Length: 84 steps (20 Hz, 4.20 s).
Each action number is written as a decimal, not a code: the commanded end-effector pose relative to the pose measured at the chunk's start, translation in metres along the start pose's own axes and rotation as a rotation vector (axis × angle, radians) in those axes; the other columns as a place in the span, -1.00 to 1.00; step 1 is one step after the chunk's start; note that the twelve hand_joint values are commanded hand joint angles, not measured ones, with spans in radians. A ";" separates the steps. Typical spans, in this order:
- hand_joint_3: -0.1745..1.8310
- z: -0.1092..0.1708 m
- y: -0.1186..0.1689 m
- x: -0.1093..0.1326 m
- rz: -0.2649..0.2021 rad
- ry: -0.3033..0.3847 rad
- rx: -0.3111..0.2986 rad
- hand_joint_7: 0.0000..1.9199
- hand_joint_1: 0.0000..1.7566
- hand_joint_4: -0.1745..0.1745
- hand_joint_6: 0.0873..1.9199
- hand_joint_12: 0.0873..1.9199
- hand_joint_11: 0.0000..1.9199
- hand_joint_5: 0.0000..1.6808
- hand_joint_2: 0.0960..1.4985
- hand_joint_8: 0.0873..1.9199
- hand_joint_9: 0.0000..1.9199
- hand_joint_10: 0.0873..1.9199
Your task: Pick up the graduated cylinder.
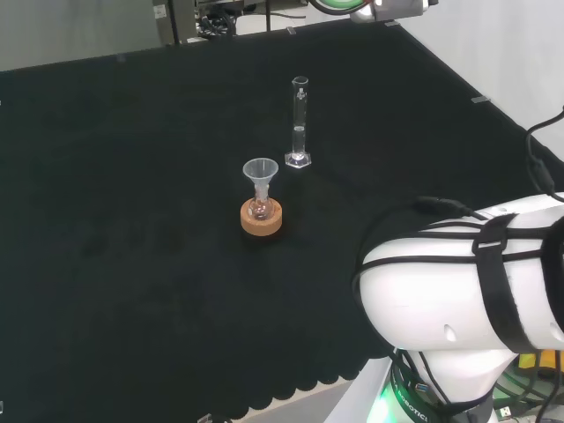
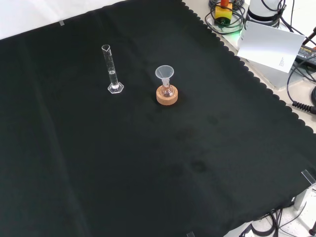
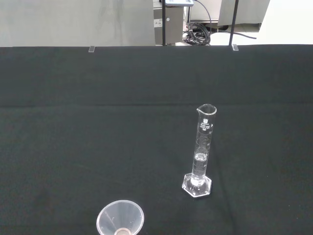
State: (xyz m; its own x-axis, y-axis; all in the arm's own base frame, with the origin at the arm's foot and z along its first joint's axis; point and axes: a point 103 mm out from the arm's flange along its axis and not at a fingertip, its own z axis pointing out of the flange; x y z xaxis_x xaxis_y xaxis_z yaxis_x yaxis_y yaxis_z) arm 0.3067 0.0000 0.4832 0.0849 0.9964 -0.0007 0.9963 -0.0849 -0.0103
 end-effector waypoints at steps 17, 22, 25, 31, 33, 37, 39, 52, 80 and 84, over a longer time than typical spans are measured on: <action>-0.51 0.014 0.029 -0.011 0.052 -0.004 0.009 -1.00 -0.94 -0.14 -1.00 0.41 -1.00 -0.68 0.64 -0.55 -0.81 -0.38; -0.52 0.032 0.049 -0.033 0.085 0.015 -0.015 -0.98 -0.92 -0.16 -1.00 0.42 -1.00 -0.67 0.63 -0.54 -0.80 -0.37; -0.54 0.048 0.067 -0.048 0.084 0.018 -0.006 -0.96 -0.86 -0.19 -1.00 0.43 -0.99 -0.65 0.60 -0.52 -0.77 -0.37; -0.56 0.084 0.126 -0.087 0.066 0.100 -0.014 -0.95 -0.81 -0.21 -1.00 0.43 -0.98 -0.64 0.57 -0.50 -0.76 -0.37; -0.57 0.095 0.144 -0.098 0.065 0.130 -0.016 -0.95 -0.78 -0.21 -1.00 0.43 -0.98 -0.64 0.56 -0.50 -0.76 -0.37; -0.59 0.123 0.174 -0.110 0.053 0.182 -0.010 -0.95 -0.65 -0.24 -1.00 0.43 -0.97 -0.64 0.48 -0.49 -0.75 -0.37; -0.60 0.136 0.184 -0.112 0.048 0.198 -0.010 -0.93 -0.60 -0.25 -1.00 0.43 -0.97 -0.63 0.44 -0.48 -0.73 -0.36; -0.62 0.210 0.215 -0.111 -0.001 0.250 0.055 -0.86 -0.47 -0.28 -1.00 0.42 -0.92 -0.59 0.33 -0.41 -0.67 -0.37; -0.60 0.282 0.208 -0.133 -0.132 0.525 0.001 -0.81 -0.28 -0.27 -1.00 0.39 -0.81 -0.56 0.16 -0.38 -0.58 -0.40; -0.59 0.295 0.210 -0.132 -0.157 0.561 0.018 -0.81 -0.26 -0.26 -1.00 0.38 -0.81 -0.56 0.14 -0.39 -0.57 -0.41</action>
State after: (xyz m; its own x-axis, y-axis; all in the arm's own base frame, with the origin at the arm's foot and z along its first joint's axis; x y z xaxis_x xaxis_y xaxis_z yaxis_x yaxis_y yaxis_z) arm 0.5010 -0.1496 0.2121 -0.0313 0.8889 0.4570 0.9994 0.0351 0.0001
